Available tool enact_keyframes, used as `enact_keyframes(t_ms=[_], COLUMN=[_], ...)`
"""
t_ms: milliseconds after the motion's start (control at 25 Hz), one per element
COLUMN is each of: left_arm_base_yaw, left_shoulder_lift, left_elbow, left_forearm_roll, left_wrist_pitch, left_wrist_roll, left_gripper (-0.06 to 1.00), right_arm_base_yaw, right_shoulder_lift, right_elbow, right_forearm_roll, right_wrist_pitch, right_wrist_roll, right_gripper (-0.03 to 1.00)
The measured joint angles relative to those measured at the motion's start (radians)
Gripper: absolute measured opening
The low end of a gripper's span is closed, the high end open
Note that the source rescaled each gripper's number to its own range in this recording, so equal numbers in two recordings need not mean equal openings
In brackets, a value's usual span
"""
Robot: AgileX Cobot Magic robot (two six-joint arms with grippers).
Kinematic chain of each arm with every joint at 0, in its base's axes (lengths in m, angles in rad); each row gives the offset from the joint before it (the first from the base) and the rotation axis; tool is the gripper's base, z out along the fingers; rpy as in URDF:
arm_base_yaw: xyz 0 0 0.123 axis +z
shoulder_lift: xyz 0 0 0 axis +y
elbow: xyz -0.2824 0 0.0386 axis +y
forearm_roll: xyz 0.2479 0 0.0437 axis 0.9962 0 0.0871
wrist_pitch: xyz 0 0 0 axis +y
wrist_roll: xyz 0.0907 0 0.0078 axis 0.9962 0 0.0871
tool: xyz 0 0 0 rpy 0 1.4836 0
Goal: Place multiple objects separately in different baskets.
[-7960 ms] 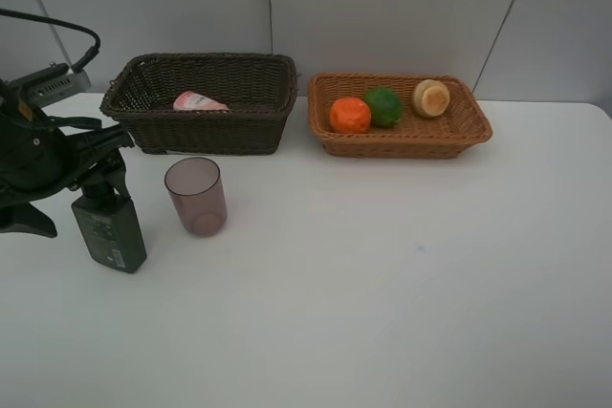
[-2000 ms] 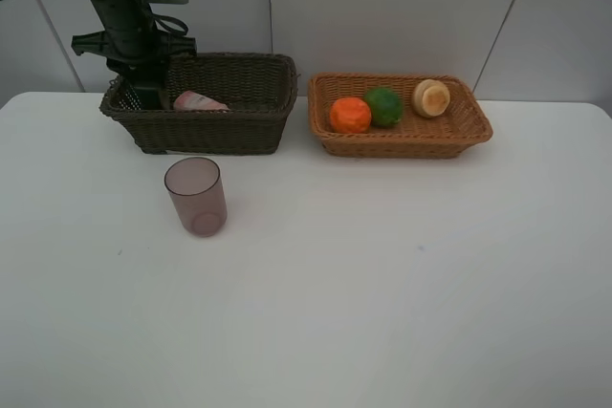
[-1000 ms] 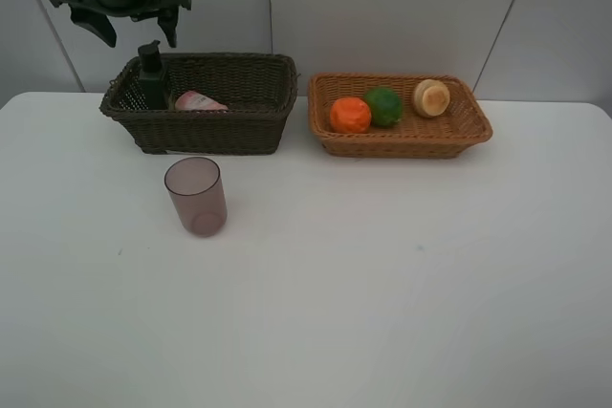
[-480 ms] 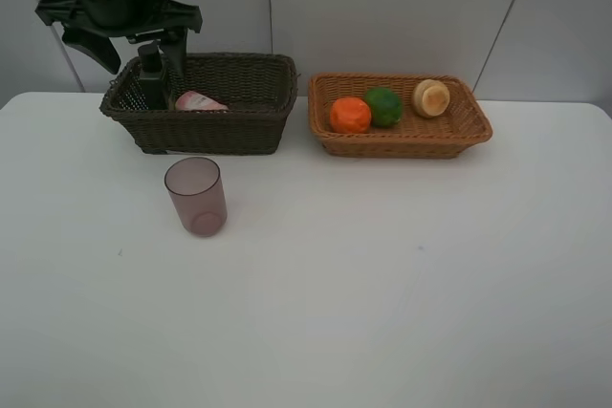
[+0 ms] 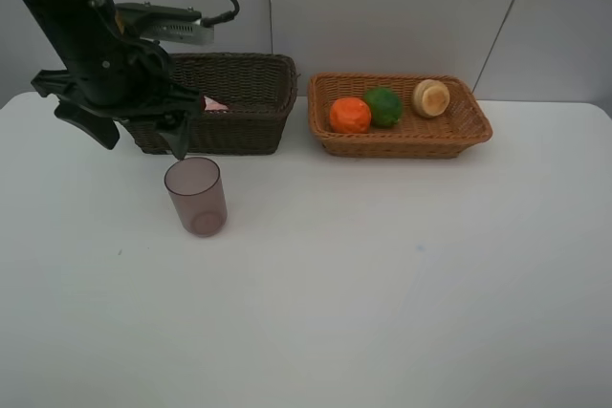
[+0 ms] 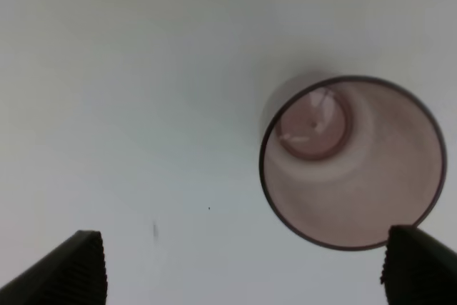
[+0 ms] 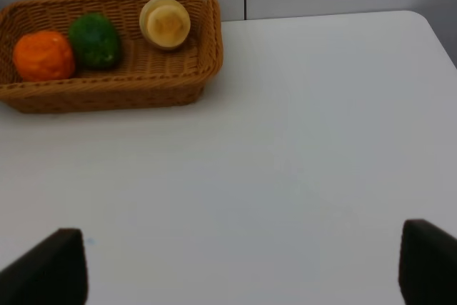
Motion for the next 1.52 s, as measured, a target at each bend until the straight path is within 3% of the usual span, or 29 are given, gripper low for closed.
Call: enact_keyframes(t_ms=[200, 1520], left_arm_base_yaw=[0.0, 0.035], left_shoulder_lift=[-0.005, 0.188], left_elbow=[0.069, 0.117], left_forearm_roll=[0.0, -0.004], left_wrist_pitch=[-0.061, -0.355], left_wrist_roll=[0.012, 0.014], left_gripper=[1.0, 1.0], right_arm_base_yaw=[0.0, 0.0], right_shoulder_lift=[0.0, 0.0], right_elbow=[0.0, 0.0], right_forearm_roll=[0.0, 0.0], right_wrist_pitch=[0.0, 0.0], right_wrist_roll=[0.0, 0.0], right_gripper=[0.88, 0.88])
